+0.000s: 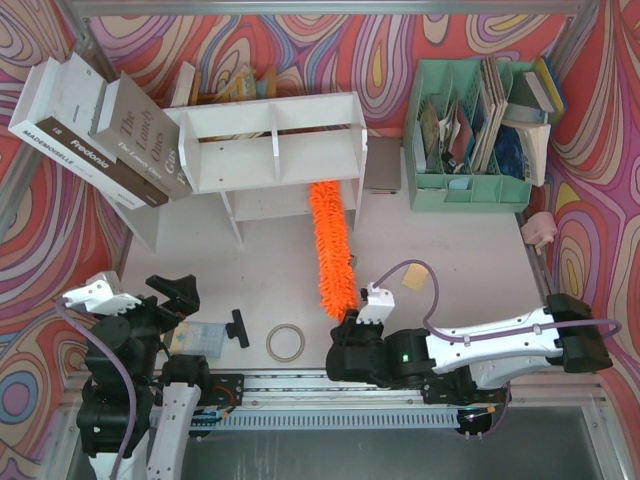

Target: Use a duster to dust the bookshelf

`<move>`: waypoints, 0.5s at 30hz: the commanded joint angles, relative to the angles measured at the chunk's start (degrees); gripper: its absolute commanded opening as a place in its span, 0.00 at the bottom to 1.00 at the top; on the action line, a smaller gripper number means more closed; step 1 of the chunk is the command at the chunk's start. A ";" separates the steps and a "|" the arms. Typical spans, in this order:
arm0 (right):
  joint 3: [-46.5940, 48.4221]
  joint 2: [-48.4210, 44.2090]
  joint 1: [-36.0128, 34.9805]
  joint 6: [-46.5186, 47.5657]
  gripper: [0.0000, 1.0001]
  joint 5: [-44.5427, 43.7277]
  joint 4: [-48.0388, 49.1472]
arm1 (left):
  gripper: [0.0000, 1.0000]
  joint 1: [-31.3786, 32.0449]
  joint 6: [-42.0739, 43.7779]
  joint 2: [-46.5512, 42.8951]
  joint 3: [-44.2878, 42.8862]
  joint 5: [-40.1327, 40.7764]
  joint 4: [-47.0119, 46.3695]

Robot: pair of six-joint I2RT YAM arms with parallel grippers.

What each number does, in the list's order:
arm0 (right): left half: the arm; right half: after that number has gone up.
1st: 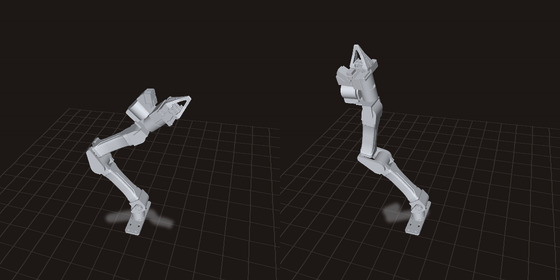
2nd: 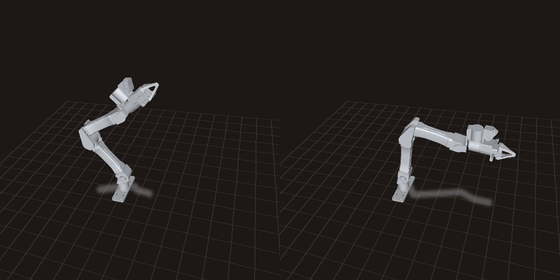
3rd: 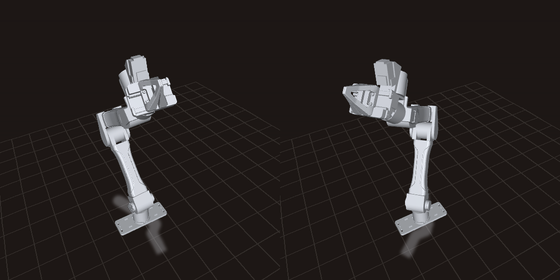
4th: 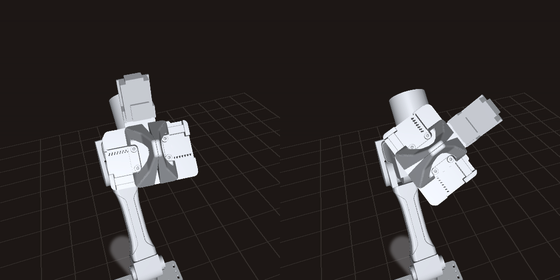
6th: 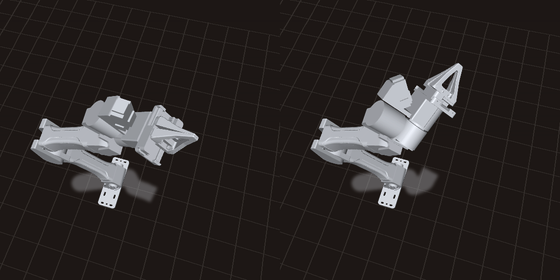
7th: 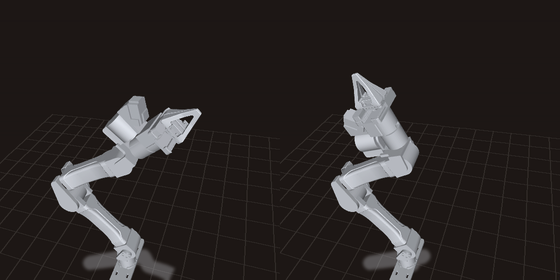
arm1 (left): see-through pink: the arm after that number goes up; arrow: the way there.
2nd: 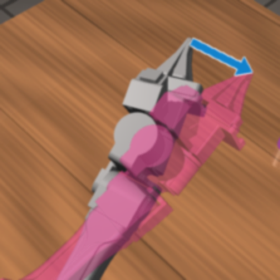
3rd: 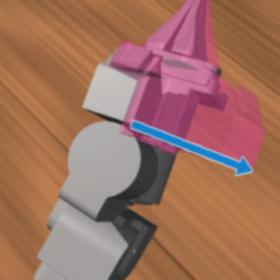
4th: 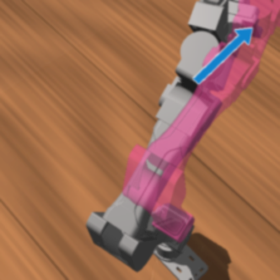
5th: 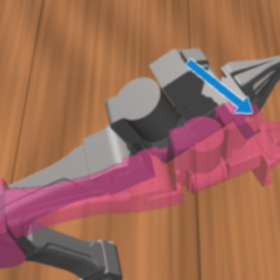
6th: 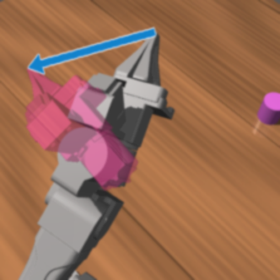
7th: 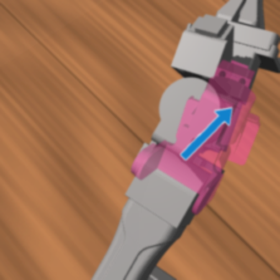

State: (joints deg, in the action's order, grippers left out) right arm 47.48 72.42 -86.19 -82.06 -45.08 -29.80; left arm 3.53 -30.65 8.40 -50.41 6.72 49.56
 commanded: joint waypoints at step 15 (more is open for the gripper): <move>1.08 3.07 0.32 16.52 0.00 1.39 14.51 | 0.98 -0.43 -0.19 -1.81 0.36 -0.17 -1.06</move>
State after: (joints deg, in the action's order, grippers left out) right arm 45.82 72.79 -85.80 -76.64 -44.66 -25.54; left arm 3.53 -30.65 7.57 -50.41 6.68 49.54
